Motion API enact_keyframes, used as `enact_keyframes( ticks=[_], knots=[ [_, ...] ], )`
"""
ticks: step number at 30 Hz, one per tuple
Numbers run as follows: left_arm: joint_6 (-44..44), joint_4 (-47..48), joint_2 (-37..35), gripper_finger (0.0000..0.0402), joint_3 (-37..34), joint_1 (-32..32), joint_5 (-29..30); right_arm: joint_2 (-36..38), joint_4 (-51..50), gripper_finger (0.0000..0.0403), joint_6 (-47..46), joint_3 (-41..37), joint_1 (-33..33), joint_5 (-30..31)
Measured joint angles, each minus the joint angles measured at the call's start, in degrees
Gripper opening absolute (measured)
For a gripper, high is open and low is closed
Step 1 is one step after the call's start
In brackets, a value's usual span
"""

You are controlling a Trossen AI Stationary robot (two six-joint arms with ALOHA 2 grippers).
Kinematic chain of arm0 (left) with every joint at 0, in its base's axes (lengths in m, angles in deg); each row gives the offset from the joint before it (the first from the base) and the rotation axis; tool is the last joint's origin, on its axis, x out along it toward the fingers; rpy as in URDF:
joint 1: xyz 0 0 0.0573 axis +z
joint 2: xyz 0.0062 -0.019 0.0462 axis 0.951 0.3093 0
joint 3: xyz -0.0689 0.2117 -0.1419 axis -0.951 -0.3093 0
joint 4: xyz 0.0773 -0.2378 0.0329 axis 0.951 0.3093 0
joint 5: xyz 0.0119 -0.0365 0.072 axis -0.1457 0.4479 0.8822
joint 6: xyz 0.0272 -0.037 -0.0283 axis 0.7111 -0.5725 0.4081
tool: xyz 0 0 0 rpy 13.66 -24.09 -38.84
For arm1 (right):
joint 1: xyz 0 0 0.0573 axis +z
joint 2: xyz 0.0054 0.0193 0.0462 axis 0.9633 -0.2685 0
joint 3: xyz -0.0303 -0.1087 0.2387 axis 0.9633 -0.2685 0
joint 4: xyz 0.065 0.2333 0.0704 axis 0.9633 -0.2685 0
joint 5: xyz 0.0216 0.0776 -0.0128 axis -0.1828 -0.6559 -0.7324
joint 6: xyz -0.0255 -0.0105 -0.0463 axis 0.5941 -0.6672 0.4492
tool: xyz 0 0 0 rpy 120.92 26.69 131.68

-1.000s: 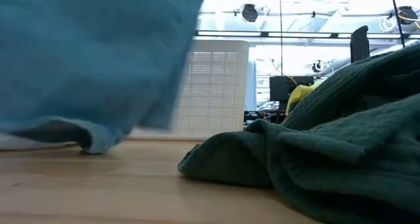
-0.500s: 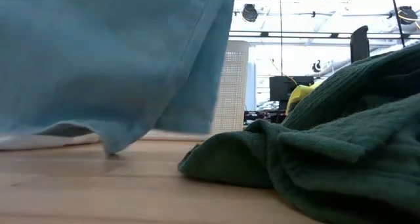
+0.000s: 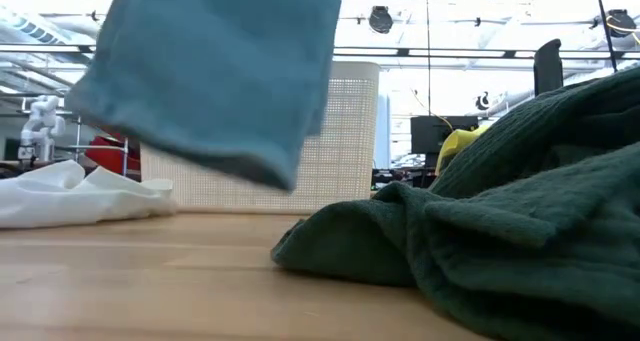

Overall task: Fold laundry
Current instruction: Fold the blue pants

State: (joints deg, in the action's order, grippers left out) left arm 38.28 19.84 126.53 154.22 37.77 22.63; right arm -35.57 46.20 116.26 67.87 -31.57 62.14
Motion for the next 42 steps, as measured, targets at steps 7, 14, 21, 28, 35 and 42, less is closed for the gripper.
enact_keyframes(
  ticks=[7,14,21,28,35,42],
  knots=[
    [-23.7,11.7,0.1,0.0006,-6.9,-4.0,-0.2,-2.0,-3.7,0.0041,-5.2,-0.1,2.7,1.9],
    [-45.3,18.5,0.1,0.0006,-15.4,-8.6,-0.4,-2.0,-3.4,0.0041,-1.1,0.0,6.3,14.1],
    [-59.7,27.2,0.1,0.0006,-19.9,-9.9,-8.4,-2.0,-8.3,0.0041,-4.1,-0.1,5.4,17.8],
    [-65.3,44.5,0.0,0.0006,-19.9,-14.1,-32.1,-2.7,-9.4,0.0041,-5.8,-0.1,4.8,18.2],
    [-71.1,53.3,-1.8,0.0006,-19.9,-18.8,-24.9,-2.7,-9.0,0.0041,-6.5,0.0,4.9,18.3],
    [-80.3,55.9,-6.0,0.0006,-19.9,-18.2,8.7,-2.7,-9.2,0.0041,-6.7,0.0,4.9,18.4]
  ],
)
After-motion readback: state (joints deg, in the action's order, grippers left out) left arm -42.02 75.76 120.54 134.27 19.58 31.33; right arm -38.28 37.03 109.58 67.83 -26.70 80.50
